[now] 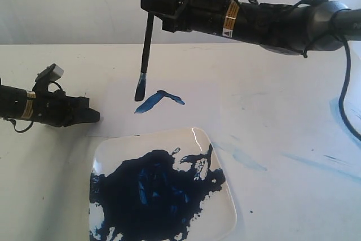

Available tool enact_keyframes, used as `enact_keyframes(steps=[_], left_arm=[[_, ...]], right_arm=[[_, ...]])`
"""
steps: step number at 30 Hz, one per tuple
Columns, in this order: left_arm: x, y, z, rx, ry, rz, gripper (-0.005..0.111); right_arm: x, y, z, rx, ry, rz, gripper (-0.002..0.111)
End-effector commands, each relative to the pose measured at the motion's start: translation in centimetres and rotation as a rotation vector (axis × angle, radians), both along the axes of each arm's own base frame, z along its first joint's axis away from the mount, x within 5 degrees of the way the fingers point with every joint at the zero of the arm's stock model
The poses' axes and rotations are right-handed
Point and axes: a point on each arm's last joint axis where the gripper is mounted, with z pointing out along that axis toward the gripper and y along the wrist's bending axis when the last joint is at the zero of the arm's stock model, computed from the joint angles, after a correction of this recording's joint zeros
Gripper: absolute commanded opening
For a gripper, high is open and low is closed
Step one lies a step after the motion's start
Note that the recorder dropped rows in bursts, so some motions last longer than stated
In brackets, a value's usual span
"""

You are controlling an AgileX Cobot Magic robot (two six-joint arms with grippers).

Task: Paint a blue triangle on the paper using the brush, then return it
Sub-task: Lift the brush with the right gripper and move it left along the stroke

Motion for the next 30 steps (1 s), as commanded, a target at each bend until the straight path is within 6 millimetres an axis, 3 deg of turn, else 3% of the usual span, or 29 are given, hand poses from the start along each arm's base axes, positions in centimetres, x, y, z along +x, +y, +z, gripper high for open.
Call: enact_keyframes(steps=[1, 8, 16, 30], left_arm=[[-0.1, 0.3, -0.7, 0.036, 0.013, 0.0, 0.0], [-0.1, 0.3, -0.8, 0.038, 0.013, 0.002, 0.0], [-0.1, 0.3, -0.8, 0.041, 0.011, 0.001, 0.0], [-0.1, 0.3, -0.8, 0.041, 0.011, 0.001, 0.0]], right_arm=[[0.7, 0.0, -1.1, 0.01, 0.047, -0.032, 0.0], [1.6, 0.4, -3.5, 0.017, 0.048, -0.083, 0.0], [1.4, 2.1, -4.7, 0.044, -0.024, -0.133, 0.0], [1.7, 2.1, -5.9, -0.004, -0.001, -0.146, 0.0]])
